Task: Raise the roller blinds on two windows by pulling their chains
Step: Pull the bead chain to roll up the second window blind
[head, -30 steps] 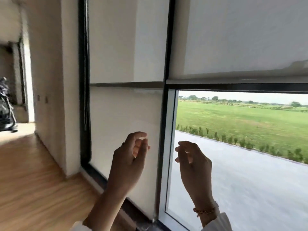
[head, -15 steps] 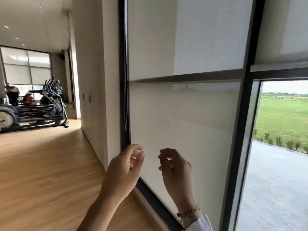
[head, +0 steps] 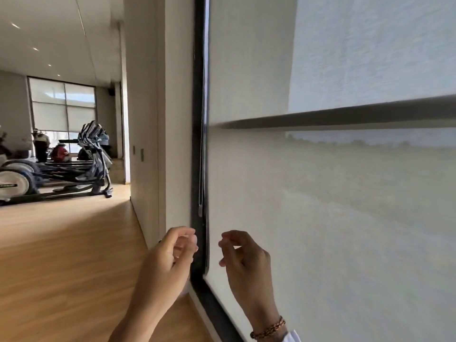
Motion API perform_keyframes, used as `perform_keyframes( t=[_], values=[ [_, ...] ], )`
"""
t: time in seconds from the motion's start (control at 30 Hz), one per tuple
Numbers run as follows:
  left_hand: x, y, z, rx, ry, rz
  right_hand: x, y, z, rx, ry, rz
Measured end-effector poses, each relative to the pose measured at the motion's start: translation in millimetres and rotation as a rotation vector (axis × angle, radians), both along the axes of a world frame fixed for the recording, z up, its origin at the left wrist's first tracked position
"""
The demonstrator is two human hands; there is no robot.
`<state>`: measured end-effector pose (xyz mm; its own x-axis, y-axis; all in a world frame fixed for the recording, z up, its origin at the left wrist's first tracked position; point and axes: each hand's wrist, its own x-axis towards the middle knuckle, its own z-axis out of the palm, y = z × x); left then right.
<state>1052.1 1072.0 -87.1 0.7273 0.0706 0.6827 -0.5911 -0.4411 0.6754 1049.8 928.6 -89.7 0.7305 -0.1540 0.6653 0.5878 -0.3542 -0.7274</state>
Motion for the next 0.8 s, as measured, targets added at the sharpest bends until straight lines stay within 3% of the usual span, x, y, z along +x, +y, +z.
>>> perform_keyframes(
  t=[0.3,0.5,0.8],
  values=[
    [268.3,53.4,9.3,0.077,-0.018,-0.032,259.8,65.3,6.8,0.092,0.033,0.003],
    [413.1,66.3,0.9,-0.016,-0.013,-0.048,407.9,87.9,10.4,0.232,0.053,-0.016],
    [647.3,85.8,7.8,-0.026,-0.068,-0.067,645.9,117.6,4.7,0.247,0.059,-0.018]
  ],
)
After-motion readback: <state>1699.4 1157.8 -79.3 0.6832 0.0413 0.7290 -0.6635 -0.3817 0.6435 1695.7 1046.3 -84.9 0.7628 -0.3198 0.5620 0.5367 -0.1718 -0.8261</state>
